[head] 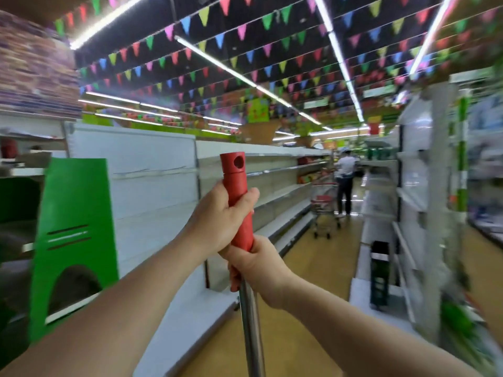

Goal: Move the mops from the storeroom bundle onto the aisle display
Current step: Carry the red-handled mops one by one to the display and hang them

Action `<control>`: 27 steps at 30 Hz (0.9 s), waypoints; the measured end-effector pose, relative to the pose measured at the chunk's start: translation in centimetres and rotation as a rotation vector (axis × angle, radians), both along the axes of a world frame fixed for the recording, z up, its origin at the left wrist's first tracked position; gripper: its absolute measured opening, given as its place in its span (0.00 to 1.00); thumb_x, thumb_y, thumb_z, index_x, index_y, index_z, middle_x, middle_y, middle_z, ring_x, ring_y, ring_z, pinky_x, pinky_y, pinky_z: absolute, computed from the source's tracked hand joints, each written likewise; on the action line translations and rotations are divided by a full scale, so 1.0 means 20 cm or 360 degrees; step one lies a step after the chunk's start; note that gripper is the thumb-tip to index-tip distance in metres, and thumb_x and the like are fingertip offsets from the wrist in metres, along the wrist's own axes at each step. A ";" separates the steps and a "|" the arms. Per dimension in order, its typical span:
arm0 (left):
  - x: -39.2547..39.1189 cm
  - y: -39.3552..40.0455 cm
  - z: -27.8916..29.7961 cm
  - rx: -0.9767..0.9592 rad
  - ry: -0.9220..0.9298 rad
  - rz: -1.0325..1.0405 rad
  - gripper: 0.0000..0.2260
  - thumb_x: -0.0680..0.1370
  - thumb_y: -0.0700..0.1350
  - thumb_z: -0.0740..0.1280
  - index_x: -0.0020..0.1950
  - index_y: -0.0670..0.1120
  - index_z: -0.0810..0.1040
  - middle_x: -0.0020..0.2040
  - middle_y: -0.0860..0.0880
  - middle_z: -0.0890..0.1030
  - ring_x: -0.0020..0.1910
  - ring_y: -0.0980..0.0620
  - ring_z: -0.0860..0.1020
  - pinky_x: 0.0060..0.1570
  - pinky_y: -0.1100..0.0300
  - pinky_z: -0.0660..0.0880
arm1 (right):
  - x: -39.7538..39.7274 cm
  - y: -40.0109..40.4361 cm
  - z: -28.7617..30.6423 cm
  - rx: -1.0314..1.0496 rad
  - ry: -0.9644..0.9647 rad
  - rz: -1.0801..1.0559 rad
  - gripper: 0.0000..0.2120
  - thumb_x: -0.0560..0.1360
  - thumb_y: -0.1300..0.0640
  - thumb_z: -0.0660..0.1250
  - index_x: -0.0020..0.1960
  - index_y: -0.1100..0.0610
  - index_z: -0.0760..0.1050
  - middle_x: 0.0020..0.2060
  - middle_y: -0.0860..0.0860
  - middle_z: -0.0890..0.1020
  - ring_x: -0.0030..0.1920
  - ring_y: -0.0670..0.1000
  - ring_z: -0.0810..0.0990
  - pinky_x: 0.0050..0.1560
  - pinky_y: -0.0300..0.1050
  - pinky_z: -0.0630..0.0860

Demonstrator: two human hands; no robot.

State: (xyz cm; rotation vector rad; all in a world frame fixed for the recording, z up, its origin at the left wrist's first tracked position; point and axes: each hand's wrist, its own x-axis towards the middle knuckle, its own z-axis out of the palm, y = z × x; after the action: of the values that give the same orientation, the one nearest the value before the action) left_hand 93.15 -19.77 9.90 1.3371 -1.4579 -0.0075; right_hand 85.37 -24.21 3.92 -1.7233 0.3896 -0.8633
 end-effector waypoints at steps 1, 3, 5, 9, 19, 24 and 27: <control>-0.02 -0.05 0.01 -0.0003 -0.0003 -0.0075 0.06 0.78 0.51 0.62 0.42 0.53 0.68 0.39 0.52 0.78 0.40 0.56 0.78 0.42 0.65 0.73 | -0.02 -0.04 0.01 -0.0009 0.0000 -0.0079 0.08 0.76 0.61 0.63 0.39 0.60 0.68 0.26 0.53 0.71 0.21 0.46 0.70 0.26 0.37 0.72; -0.06 -0.14 0.02 -0.0010 0.0011 -0.0237 0.06 0.77 0.51 0.62 0.42 0.53 0.69 0.40 0.50 0.78 0.40 0.55 0.78 0.42 0.64 0.74 | -0.08 -0.10 0.01 -0.0006 -0.0014 -0.0218 0.08 0.76 0.61 0.63 0.39 0.60 0.68 0.26 0.53 0.70 0.22 0.47 0.70 0.26 0.38 0.72; -0.11 -0.23 0.02 -0.0002 -0.0001 -0.0413 0.06 0.77 0.51 0.62 0.42 0.52 0.70 0.41 0.47 0.78 0.41 0.51 0.78 0.44 0.60 0.75 | -0.14 -0.15 0.01 -0.0009 -0.0030 -0.0371 0.09 0.76 0.62 0.62 0.37 0.60 0.68 0.25 0.53 0.70 0.22 0.47 0.70 0.26 0.39 0.72; -0.28 -0.40 0.00 0.0021 -0.0042 -0.0753 0.04 0.77 0.50 0.63 0.43 0.53 0.70 0.40 0.49 0.78 0.41 0.50 0.78 0.48 0.55 0.76 | -0.33 -0.20 0.00 0.0037 -0.0055 -0.0695 0.09 0.75 0.64 0.62 0.36 0.60 0.68 0.25 0.53 0.70 0.22 0.48 0.69 0.26 0.40 0.71; -1.01 -0.65 0.03 0.0098 -0.0079 -0.1307 0.04 0.76 0.51 0.64 0.43 0.55 0.70 0.41 0.50 0.78 0.45 0.48 0.78 0.54 0.49 0.76 | -1.01 -0.30 0.01 0.0090 -0.0095 -0.1348 0.07 0.75 0.62 0.62 0.38 0.60 0.70 0.23 0.52 0.72 0.21 0.48 0.70 0.27 0.42 0.71; -1.43 -0.76 0.04 0.0152 -0.0043 -0.1440 0.04 0.77 0.52 0.63 0.46 0.54 0.71 0.43 0.46 0.79 0.46 0.45 0.79 0.56 0.45 0.75 | -1.42 -0.38 0.02 0.0122 -0.0164 -0.1492 0.06 0.74 0.63 0.64 0.38 0.60 0.72 0.20 0.49 0.72 0.19 0.47 0.70 0.25 0.39 0.71; -1.66 -0.86 0.04 0.0161 -0.0045 -0.1463 0.03 0.77 0.52 0.62 0.46 0.55 0.70 0.41 0.49 0.79 0.44 0.49 0.79 0.55 0.49 0.76 | -1.65 -0.47 0.03 0.0122 -0.0160 -0.1516 0.05 0.73 0.64 0.63 0.39 0.60 0.72 0.21 0.50 0.72 0.20 0.46 0.70 0.25 0.38 0.71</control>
State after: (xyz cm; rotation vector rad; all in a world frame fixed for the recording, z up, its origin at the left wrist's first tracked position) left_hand 59.86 -36.88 10.64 0.6398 -1.9957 -0.6630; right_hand 52.41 -33.62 4.53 -1.3750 1.2044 -1.5658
